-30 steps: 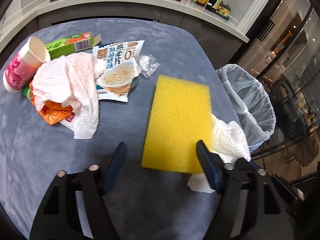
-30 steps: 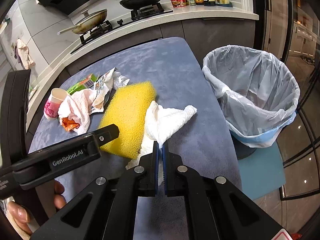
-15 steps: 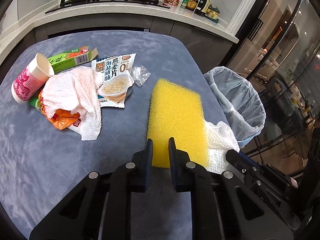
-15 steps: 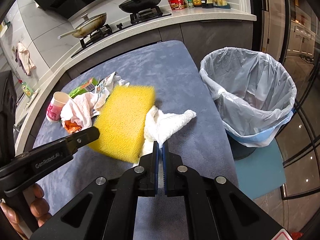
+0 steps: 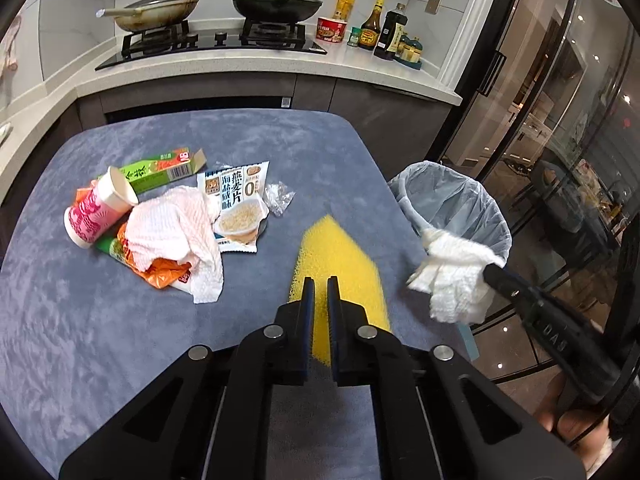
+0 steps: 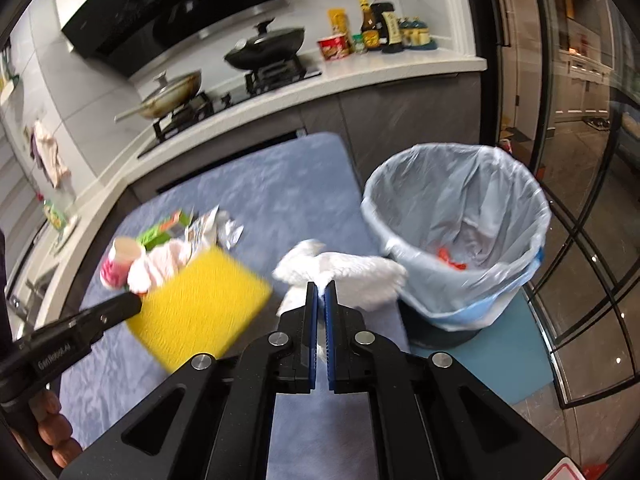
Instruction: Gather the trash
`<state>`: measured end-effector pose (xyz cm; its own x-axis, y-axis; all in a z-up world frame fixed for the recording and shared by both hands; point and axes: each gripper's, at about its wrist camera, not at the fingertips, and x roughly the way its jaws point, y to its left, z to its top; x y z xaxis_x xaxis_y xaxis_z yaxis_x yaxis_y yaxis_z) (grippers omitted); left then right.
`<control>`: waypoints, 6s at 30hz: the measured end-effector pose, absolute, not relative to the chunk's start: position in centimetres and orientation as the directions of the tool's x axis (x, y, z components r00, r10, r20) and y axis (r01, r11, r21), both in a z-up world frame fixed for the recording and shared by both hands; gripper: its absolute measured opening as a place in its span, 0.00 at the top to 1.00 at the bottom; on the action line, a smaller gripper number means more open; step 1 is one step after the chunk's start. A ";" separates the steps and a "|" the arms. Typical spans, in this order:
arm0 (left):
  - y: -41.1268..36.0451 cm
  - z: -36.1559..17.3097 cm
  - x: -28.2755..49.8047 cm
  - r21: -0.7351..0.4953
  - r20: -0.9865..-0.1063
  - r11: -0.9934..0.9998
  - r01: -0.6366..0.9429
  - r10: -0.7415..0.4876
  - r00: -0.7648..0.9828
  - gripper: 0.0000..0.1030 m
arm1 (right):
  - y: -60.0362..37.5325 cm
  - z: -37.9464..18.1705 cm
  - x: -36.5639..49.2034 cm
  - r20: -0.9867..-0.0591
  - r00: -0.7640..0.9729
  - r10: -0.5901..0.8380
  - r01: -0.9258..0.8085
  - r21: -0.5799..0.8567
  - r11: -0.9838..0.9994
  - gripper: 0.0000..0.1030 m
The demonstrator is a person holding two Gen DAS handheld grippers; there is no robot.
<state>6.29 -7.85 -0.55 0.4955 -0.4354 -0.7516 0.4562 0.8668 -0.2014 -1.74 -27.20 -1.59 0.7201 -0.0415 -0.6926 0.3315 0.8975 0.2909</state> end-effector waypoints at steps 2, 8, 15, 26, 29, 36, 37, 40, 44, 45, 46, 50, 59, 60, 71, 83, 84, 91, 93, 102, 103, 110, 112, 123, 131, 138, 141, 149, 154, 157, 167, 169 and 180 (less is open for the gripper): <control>-7.8 -0.7 6.2 -0.202 -0.757 0.868 0.455 -0.433 0.490 0.95 | -27.8 -1.2 -2.1 -0.685 0.727 -0.054 0.341 0.291 0.894 0.96; -7.7 -1.5 5.8 -0.190 -0.776 0.874 0.447 -0.412 0.477 0.95 | -28.1 -1.0 -2.9 -0.683 0.728 -0.058 0.346 0.292 0.892 0.96; -9.2 0.9 5.8 -0.170 -0.750 0.855 0.490 -0.435 0.499 0.96 | -30.0 0.8 -3.1 -0.654 0.752 -0.086 0.364 0.303 0.881 0.96; -19.0 4.8 8.6 -0.166 -0.674 0.764 0.624 -0.550 0.494 0.96 | -37.8 2.0 -0.3 -0.632 0.751 -0.191 0.446 0.273 0.852 0.96; -22.4 4.4 9.9 -0.180 -0.673 0.740 0.648 -0.573 0.467 0.96 | -39.7 0.7 0.6 -0.655 0.730 -0.196 0.464 0.265 0.845 0.96; -29.0 0.6 12.5 -0.229 -0.718 0.707 0.669 -0.587 0.374 0.95 | -43.3 -3.2 2.1 -0.710 0.681 -0.180 0.506 0.278 0.816 0.89; -29.4 0.2 12.7 -0.233 -0.722 0.708 0.666 -0.585 0.369 0.94 | -43.7 -3.5 2.2 -0.714 0.675 -0.184 0.516 0.278 0.811 0.86; -30.5 -1.1 13.3 -0.232 -0.738 0.722 0.651 -0.567 0.366 0.92 | -44.0 -3.5 2.0 -0.711 0.674 -0.202 0.532 0.276 0.801 0.73; -30.2 -1.1 13.0 -0.209 -0.726 0.744 0.634 -0.552 0.409 0.64 | -43.6 -2.7 1.4 -0.695 0.684 -0.220 0.527 0.262 0.809 0.69; -30.0 -0.9 12.8 -0.201 -0.722 0.752 0.628 -0.547 0.424 0.53 | -43.3 -2.3 1.1 -0.689 0.691 -0.220 0.521 0.263 0.812 0.66; -29.6 -0.6 12.6 -0.192 -0.711 0.760 0.622 -0.544 0.445 0.52 | -43.1 -2.1 1.0 -0.684 0.696 -0.220 0.517 0.264 0.814 0.66; -27.7 0.6 12.1 -0.173 -0.698 0.778 0.604 -0.529 0.482 0.51 | -41.4 -0.8 0.5 -0.663 0.719 -0.209 0.491 0.272 0.828 0.65; -20.1 1.7 11.7 -0.172 -0.690 0.849 0.499 -0.465 0.554 0.34 | -35.5 1.0 0.0 -0.643 0.751 -0.149 0.413 0.281 0.866 0.64; -18.8 1.7 11.6 -0.172 -0.694 0.859 0.482 -0.453 0.560 0.34 | -34.8 1.1 0.0 -0.643 0.752 -0.143 0.405 0.280 0.871 0.63; -5.9 -1.7 11.7 -0.117 -0.761 0.965 0.234 -0.238 0.604 0.22 | -26.7 -0.3 0.5 -0.677 0.734 -0.054 0.309 0.262 0.914 0.61; 0.7 -5.0 13.6 -0.232 -0.792 0.968 0.091 -0.242 0.560 0.22 | -21.7 -3.0 1.7 -0.732 0.682 0.011 0.259 0.255 0.932 0.61; 0.7 -5.2 13.8 -0.238 -0.792 0.967 0.091 -0.247 0.558 0.23 | -21.5 -3.1 1.7 -0.734 0.679 0.011 0.258 0.252 0.933 0.61; 0.1 -7.0 15.5 -0.258 -0.812 0.964 0.070 -0.256 0.525 0.42 | -21.6 -3.6 2.0 -0.745 0.667 0.012 0.267 0.254 0.930 0.61; 0.0 -7.2 15.9 -0.259 -0.811 0.964 0.068 -0.255 0.527 0.48 | -21.7 -3.7 2.1 -0.747 0.665 0.013 0.268 0.254 0.929 0.61; 0.7 -6.0 15.6 -0.277 -0.794 0.955 0.103 -0.288 0.536 0.96 | -21.3 -4.0 2.6 -0.751 0.660 0.029 0.255 0.260 0.931 0.61; 0.9 -5.6 15.4 -0.278 -0.789 0.954 0.111 -0.293 0.540 0.97 | -21.1 -4.0 2.7 -0.751 0.660 0.031 0.252 0.260 0.932 0.61; 2.7 -2.0 12.6 -0.283 -0.747 0.942 0.178 -0.333 0.575 0.97 | -19.8 -3.9 3.2 -0.747 0.662 0.062 0.218 0.270 0.938 0.61; 3.5 -1.4 11.7 -0.296 -0.739 0.936 0.192 -0.352 0.575 0.97 | -19.2 -3.8 3.4 -0.747 0.661 0.067 0.206 0.267 0.941 0.61; 6.5 -3.7 8.9 -0.269 -0.780 0.945 0.189 -0.328 0.532 0.97 | -16.3 -4.5 8.1 -0.740 0.660 0.132 0.131 0.286 0.949 0.61; 7.8 -5.2 9.1 -0.282 -0.791 0.944 0.171 -0.330 0.515 0.97 | -15.2 -5.8 13.3 -0.744 0.653 0.145 0.115 0.286 0.951 0.61; 8.1 -5.7 9.5 -0.276 -0.798 0.945 0.172 -0.326 0.507 0.97 | -14.4 -7.7 16.4 -0.764 0.630 0.140 0.117 0.271 0.956 0.69; 8.1 -5.7 9.6 -0.277 -0.800 0.946 0.171 -0.325 0.504 0.97 | -14.1 -8.5 17.1 -0.778 0.611 0.147 0.109 0.267 0.958 0.92; 8.0 -4.9 9.6 -0.282 -0.787 0.943 0.175 -0.331 0.520 0.97 | -14.6 -7.0 13.9 -0.755 0.642 0.137 0.110 0.267 0.957 0.99; 7.6 -3.7 9.7 -0.286 -0.768 0.942 0.176 -0.336 0.545 0.97 | -15.1 -6.7 12.2 -0.756 0.626 0.190 0.093 0.314 0.945 0.96; 7.3 -2.0 10.3 -0.278 -0.746 0.944 0.179 -0.330 0.578 0.97 | -14.5 -6.8 11.6 -0.760 0.623 0.187 0.086 0.304 0.949 0.87; 8.2 7.0 13.7 -0.311 -0.586 0.929 0.201 -0.354 0.729 0.97 | -14.4 -7.4 11.4 -0.760 0.620 0.194 0.095 0.318 0.943 0.69; 8.8 7.7 14.3 -0.324 -0.571 0.926 0.194 -0.355 0.741 0.97 | -14.4 -7.5 11.9 -0.760 0.622 0.191 0.095 0.315 0.944 0.66; 11.5 6.0 17.2 -0.324 -0.601 0.938 0.125 -0.306 0.738 0.97 | -14.1 -9.0 16.9 -0.765 0.610 0.209 0.099 0.335 0.937 0.63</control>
<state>17.21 11.54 5.97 0.7381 -0.3062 -0.6012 0.1247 0.9377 -0.3244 16.92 -14.07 -9.01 0.6097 0.2088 -0.7646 0.0987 0.9372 0.3346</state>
